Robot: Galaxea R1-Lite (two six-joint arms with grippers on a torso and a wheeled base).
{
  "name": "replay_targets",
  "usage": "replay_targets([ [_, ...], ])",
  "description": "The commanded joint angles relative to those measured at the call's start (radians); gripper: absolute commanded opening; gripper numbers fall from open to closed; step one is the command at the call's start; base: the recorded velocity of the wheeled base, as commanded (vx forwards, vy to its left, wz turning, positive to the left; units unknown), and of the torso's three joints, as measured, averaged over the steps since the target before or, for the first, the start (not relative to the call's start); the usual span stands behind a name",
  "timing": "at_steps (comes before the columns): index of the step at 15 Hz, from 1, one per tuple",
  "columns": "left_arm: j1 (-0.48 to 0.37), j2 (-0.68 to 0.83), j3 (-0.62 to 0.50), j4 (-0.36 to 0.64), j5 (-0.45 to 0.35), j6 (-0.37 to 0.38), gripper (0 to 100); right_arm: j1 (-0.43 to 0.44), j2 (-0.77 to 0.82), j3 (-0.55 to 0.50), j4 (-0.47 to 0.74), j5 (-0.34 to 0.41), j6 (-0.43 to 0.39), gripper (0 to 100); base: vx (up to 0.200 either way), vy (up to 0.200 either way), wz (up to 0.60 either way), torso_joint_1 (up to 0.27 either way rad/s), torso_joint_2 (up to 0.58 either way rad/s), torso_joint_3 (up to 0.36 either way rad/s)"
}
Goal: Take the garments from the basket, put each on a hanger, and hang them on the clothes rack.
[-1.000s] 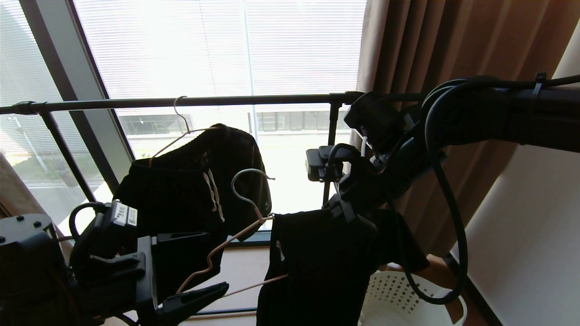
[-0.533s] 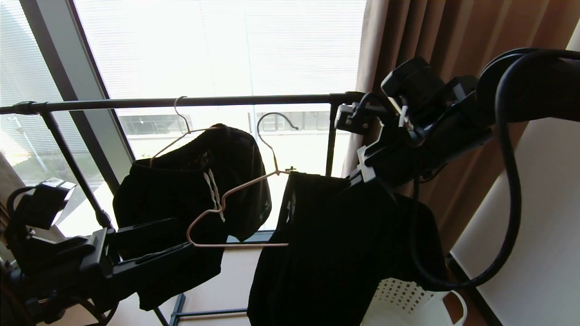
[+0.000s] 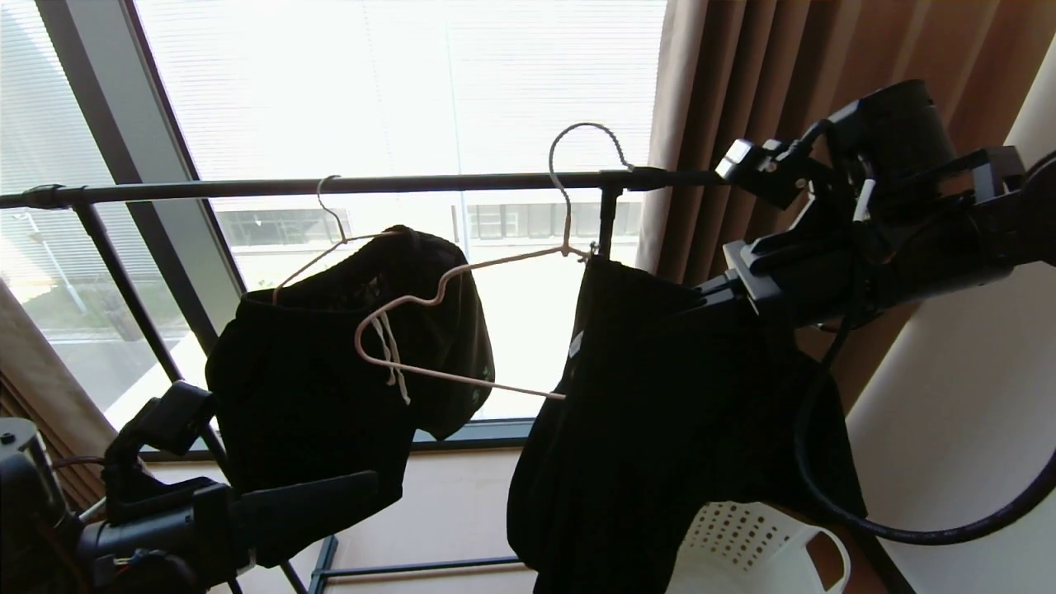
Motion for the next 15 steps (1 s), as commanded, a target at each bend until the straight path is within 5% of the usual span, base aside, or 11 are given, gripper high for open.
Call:
replay_targets([
  [1,-0.015,0.124,-0.031,-0.003,-0.001,-0.040,100,-0.019,-0.089,0.104,-0.090,0.062,0.053,0,0.000,0.000,0.00,0.000,0.00,0.000],
  [3,-0.015,0.190,-0.045,-0.034,-0.001,-0.052,100,-0.031,-0.096,0.133,-0.145,0.145,0.054,0,0.000,0.000,0.00,0.000,0.00,0.000],
  [8,-0.104,0.431,-0.046,-0.334,-0.003,-0.063,100,-0.029,-0.047,0.135,-0.187,0.226,0.039,0,0.000,0.000,0.00,0.000,0.00,0.000],
  [15,-0.221,0.501,-0.132,-0.384,-0.003,-0.063,100,-0.003,-0.046,0.149,-0.188,0.230,0.002,0,0.000,0.000,0.00,0.000,0.00,0.000],
])
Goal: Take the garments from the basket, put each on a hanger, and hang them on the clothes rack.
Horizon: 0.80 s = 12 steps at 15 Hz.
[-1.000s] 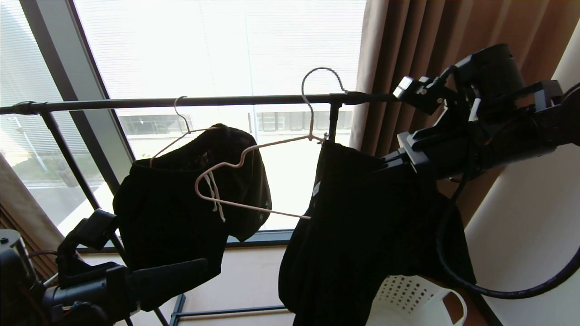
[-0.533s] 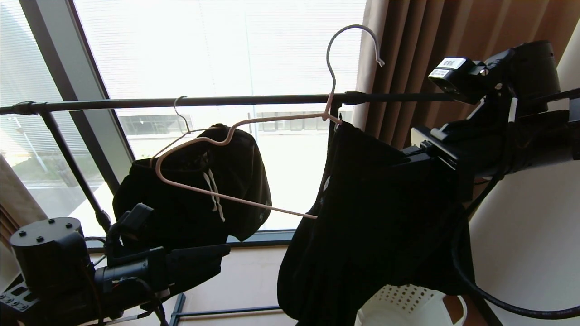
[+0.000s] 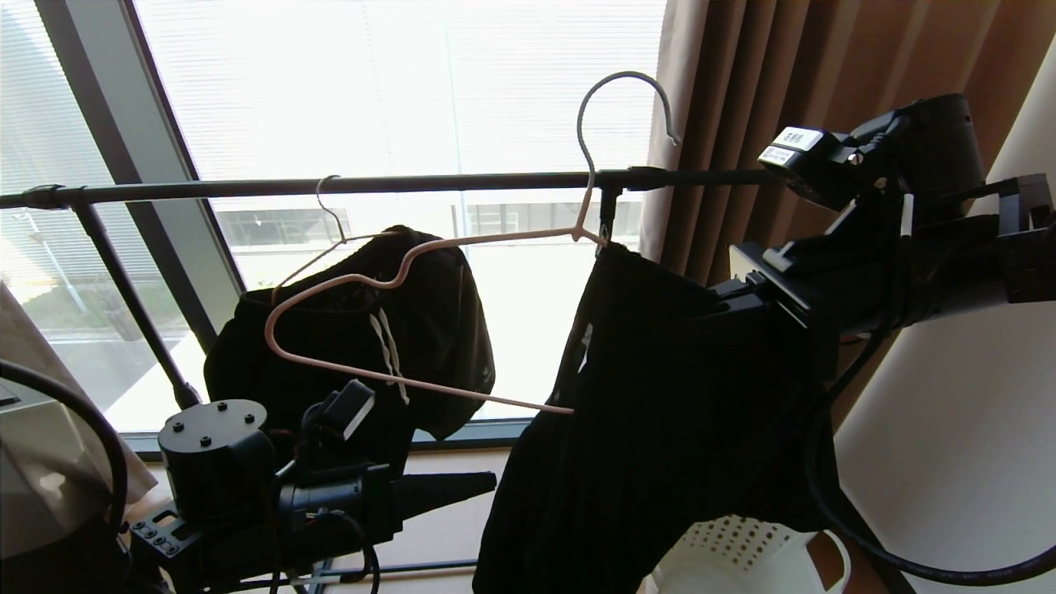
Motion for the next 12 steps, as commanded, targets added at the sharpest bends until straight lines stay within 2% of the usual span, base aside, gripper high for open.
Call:
replay_targets([
  [1,-0.024,0.015,-0.021,-0.001,0.000,0.000,100,0.009,0.001,0.001,0.000,0.000,0.000,0,0.000,0.000,0.00,0.000,0.00,0.000],
  [12,-0.068,0.037,-0.095,-0.001,0.000,0.000,100,0.035,-0.005,0.002,0.000,0.016,0.000,0,0.000,0.000,0.00,0.000,0.00,0.000],
])
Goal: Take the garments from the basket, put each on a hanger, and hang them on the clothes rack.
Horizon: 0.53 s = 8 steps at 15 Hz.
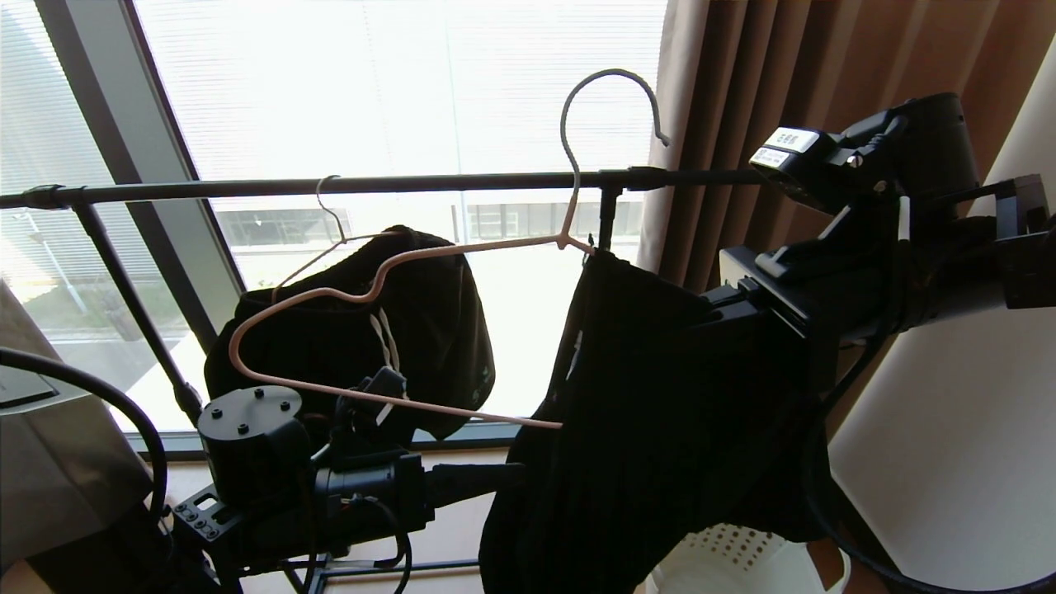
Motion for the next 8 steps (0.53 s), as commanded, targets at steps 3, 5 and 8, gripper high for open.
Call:
replay_targets([
  [3,-0.020,0.019,-0.020,0.000,0.000,0.000,100,0.001,-0.004,0.007,-0.002,0.017,-0.001,0,0.000,0.000,0.00,0.000,0.00,0.000],
  [5,-0.031,0.019,-0.037,0.000,0.000,0.000,100,0.017,-0.005,0.010,0.000,0.017,-0.001,0,0.000,0.000,0.00,0.000,0.00,0.000],
  [8,-0.057,0.050,-0.070,0.000,0.003,0.001,100,0.020,-0.007,0.016,-0.002,0.017,-0.007,0,0.000,0.000,0.00,0.000,0.00,0.000],
])
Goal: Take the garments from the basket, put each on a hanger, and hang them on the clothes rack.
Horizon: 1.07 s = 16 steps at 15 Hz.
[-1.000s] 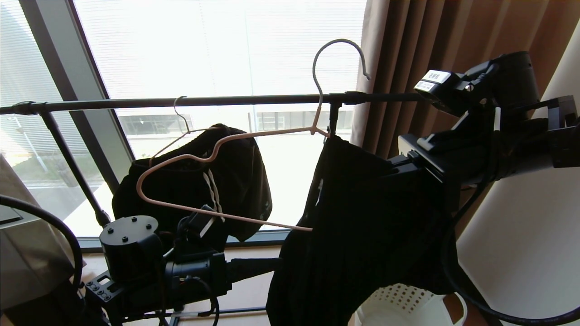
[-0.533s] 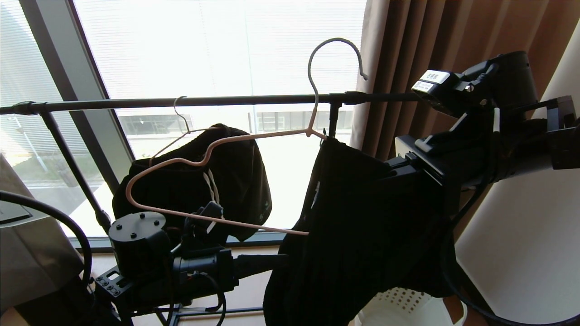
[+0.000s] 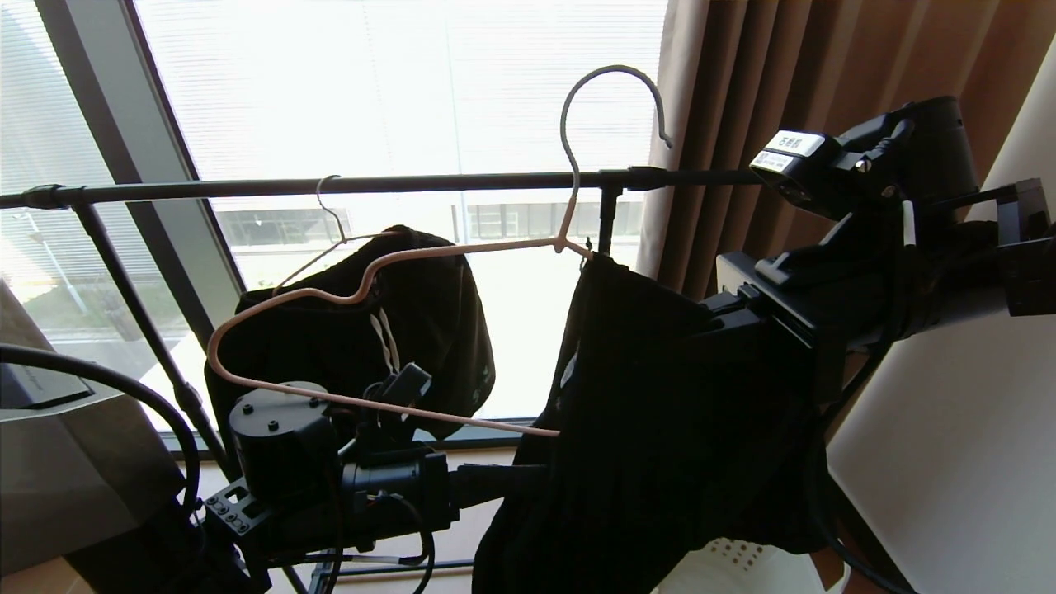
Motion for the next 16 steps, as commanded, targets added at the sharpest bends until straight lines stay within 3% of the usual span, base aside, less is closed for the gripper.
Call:
replay_targets([
  [1,-0.008,0.022,-0.015,0.000,0.003,0.000,0,0.001,0.000,0.003,0.000,0.000,-0.001,0,0.000,0.000,0.00,0.000,0.00,0.000],
  [6,0.023,0.008,-0.006,-0.011,0.005,0.000,0,-0.010,0.003,0.009,-0.001,0.002,-0.001,0,0.000,0.000,0.00,0.000,0.00,0.000],
  [9,0.093,-0.018,0.010,-0.013,0.003,0.000,0,-0.076,0.003,0.016,0.000,0.040,-0.001,0,0.000,0.000,0.00,0.000,0.00,0.000],
  [16,0.191,-0.046,0.008,-0.013,0.003,0.002,0,-0.156,-0.017,0.070,-0.001,0.046,-0.037,0,0.000,0.000,0.00,0.000,0.00,0.000],
])
